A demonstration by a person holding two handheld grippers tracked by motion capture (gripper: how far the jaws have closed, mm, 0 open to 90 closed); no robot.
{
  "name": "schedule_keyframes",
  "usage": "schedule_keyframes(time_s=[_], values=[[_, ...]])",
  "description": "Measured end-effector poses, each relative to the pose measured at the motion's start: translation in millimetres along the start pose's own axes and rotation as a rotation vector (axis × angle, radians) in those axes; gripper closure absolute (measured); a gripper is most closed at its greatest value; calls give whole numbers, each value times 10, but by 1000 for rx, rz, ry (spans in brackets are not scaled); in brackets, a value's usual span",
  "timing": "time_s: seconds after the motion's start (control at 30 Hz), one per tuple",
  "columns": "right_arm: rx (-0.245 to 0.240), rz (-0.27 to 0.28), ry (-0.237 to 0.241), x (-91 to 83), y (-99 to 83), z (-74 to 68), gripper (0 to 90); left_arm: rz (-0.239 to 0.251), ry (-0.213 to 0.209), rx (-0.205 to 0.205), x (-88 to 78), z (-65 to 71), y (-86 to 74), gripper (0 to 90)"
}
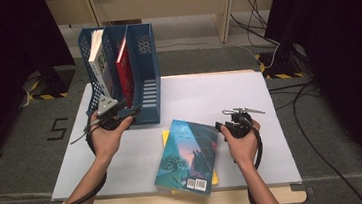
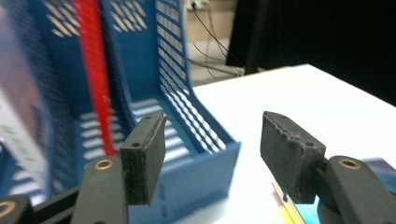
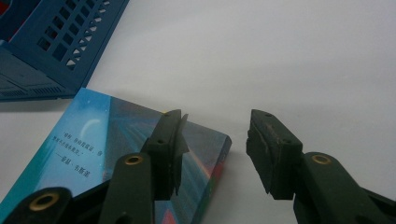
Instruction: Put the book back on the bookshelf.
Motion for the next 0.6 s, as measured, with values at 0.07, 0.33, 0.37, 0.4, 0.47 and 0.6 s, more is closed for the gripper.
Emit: schedule_keyframes(time_s=[0.07, 0.33, 0.37, 0.4, 0.47, 0.6], values=[[-1, -9, 2, 20, -1, -7, 550, -29, 0, 4, 2, 50, -96, 404], [11, -52, 26, 100, -29, -41, 531, -91, -58, 10, 17, 232, -311, 411], [11, -52, 26, 100, -29, -41, 531, -91, -58, 10, 17, 232, -311, 411], [20, -59, 31, 110, -30, -52, 528, -113, -75, 27, 30, 296, -378, 411], [25, -63, 33, 119, -27, -54, 525, -138, -91, 40, 48, 365, -460, 412], [33, -73, 42, 143, -22, -62, 520, -178, -122, 42, 102, 475, -616, 413]])
Point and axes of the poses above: each handheld gripper's, and its own axes: x roughly forward along the jaws, y roughly out of its top, z roughly to its right, the point moved 8 cm from there along x, roughly forward along the jaws, and after that the axes turned 10 degrees about -x, right-handed, at the moved point
